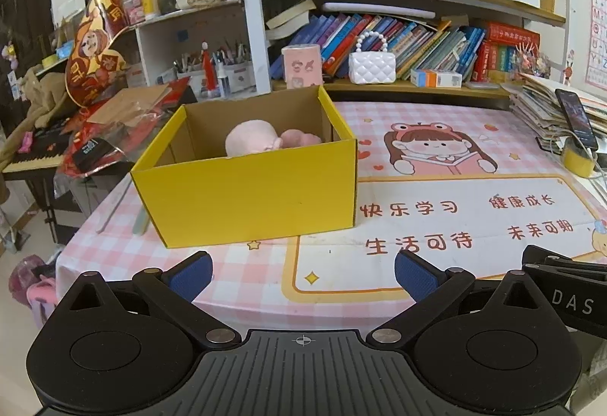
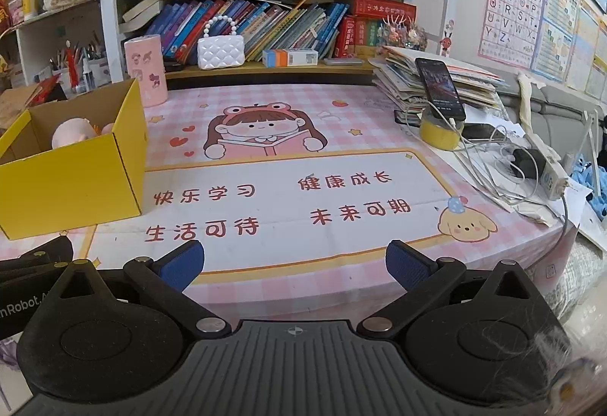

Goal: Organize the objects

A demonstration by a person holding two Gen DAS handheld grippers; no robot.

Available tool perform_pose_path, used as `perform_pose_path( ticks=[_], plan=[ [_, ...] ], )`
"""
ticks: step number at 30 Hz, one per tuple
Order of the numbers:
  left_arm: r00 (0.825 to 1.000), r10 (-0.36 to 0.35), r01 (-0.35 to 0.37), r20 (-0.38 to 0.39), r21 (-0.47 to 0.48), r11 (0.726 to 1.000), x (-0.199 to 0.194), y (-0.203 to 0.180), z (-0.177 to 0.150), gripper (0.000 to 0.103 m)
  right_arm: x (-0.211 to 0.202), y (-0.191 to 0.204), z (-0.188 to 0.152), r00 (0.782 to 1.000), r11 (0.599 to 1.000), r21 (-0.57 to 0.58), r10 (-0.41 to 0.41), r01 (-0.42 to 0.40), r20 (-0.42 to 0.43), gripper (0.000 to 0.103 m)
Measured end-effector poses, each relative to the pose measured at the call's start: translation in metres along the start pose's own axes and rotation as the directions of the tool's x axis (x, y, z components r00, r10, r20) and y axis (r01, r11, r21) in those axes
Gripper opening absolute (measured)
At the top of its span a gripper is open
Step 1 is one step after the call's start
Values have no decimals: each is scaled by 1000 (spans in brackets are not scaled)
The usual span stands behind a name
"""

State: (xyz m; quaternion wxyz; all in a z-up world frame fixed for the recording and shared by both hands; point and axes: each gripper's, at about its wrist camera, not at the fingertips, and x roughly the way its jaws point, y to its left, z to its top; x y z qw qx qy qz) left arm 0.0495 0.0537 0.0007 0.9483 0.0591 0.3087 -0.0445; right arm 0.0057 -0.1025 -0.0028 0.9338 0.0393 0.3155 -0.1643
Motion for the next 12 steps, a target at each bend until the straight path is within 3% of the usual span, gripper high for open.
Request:
perform_pose_path(
  ticks=[12],
  plan=[
    [1000,14,-14,-7,-19,1000,6,5,1,103,5,7,3,1000,1000,-12,17,-17,-3,103]
  ],
)
